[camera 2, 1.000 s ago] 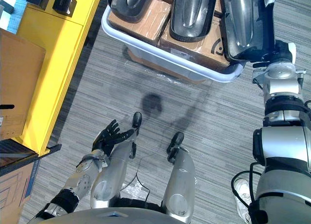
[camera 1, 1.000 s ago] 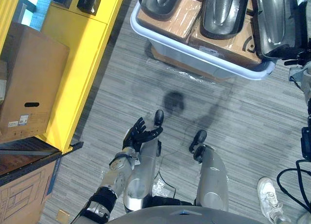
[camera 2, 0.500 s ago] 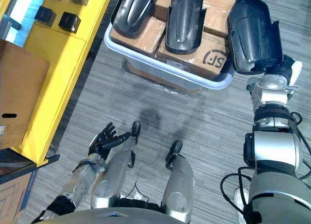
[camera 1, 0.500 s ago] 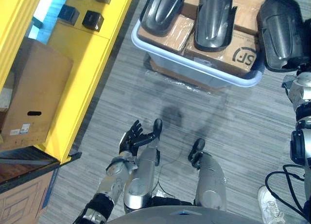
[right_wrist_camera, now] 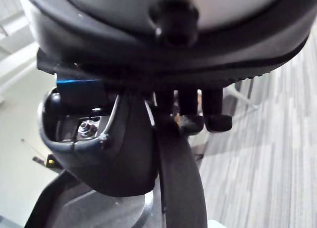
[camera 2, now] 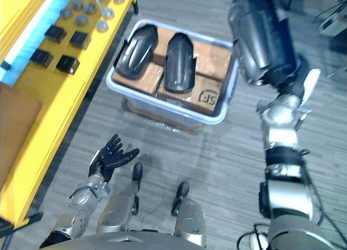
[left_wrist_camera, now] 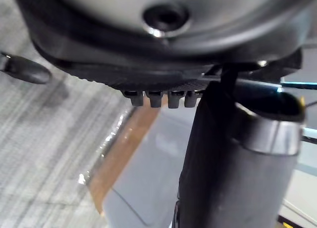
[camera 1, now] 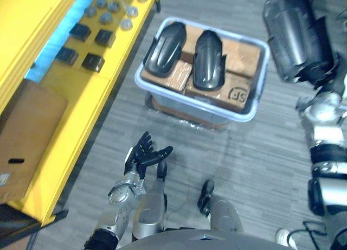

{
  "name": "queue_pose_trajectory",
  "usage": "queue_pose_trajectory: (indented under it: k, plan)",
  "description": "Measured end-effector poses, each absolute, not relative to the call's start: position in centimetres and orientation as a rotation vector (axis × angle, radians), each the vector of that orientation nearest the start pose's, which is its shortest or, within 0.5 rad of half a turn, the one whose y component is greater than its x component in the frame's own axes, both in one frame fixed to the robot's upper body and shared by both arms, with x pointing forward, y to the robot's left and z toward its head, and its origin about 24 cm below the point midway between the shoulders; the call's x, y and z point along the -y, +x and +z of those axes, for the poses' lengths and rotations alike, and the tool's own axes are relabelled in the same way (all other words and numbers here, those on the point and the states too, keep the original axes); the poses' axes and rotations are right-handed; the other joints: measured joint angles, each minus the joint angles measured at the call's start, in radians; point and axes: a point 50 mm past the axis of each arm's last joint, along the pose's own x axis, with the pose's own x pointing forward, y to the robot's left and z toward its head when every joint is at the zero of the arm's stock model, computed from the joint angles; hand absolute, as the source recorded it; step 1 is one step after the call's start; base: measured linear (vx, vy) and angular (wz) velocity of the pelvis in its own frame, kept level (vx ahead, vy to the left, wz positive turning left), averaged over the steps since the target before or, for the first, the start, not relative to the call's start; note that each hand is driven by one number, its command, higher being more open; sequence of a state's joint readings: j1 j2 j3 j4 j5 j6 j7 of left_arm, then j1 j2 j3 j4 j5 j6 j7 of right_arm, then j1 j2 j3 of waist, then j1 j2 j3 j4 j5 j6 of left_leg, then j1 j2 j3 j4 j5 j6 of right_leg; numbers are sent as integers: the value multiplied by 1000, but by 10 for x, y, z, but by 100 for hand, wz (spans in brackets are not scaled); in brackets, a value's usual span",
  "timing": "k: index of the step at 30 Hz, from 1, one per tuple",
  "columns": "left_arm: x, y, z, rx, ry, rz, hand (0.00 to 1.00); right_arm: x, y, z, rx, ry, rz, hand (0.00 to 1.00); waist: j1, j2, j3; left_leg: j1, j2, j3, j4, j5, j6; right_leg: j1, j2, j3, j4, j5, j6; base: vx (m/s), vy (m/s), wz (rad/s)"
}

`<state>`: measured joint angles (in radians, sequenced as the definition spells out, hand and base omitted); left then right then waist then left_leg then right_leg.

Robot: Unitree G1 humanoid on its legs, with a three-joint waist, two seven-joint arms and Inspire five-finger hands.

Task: Walk over and take three plastic housings, then place them on the shelf

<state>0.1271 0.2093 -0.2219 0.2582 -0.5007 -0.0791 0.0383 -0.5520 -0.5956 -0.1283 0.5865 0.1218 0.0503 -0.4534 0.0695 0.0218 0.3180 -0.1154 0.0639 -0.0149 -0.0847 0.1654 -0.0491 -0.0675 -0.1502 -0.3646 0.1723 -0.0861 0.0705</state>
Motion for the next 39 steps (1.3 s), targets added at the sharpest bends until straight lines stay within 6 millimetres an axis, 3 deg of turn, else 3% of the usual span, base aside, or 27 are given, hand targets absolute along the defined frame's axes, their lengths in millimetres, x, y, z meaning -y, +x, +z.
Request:
queue_pose_trajectory:
  k: [3,11,20,26,30,35,39]
  plan:
    - [-163,212,-31,-314,-292,-8,100,302,322,120,86,-362,-668,0,-16,-14,-52,20,1,19,-1,-13,4,43,13,14,-74,36,5,83,-9,-16]
    - [-147,230,-5,-212,-400,-61,100,260,318,111,156,-307,-580,0,-17,-30,-112,53,2,59,-4,-28,8,106,28,46,-189,105,7,-15,11,-15]
    - [-116,249,34,-78,-517,-178,100,205,314,104,253,-232,-410,0,-20,-25,-176,74,-5,63,-1,-24,7,126,28,48,-191,111,8,-5,1,-1]
    - [-102,248,33,-117,-644,-165,100,157,308,91,252,-168,-248,0,-19,-20,-197,88,-2,75,-3,-26,6,132,29,61,-191,112,8,-13,-7,-5]
    - [-86,251,39,-138,-725,-212,100,129,299,71,189,-157,-149,0,-19,-20,-198,90,-1,74,-4,-26,7,136,30,63,-195,115,9,-17,-6,-1]
    - [-79,256,47,-116,-806,-209,100,112,293,54,124,-153,-86,0,-19,-27,-203,90,-1,74,-4,-26,7,143,30,63,-211,125,7,0,0,0]
    - [-82,257,47,-118,-904,-181,100,110,291,45,94,-146,-77,0,-21,-41,-216,91,-1,72,-3,-26,7,146,29,61,-213,125,8,0,0,0]
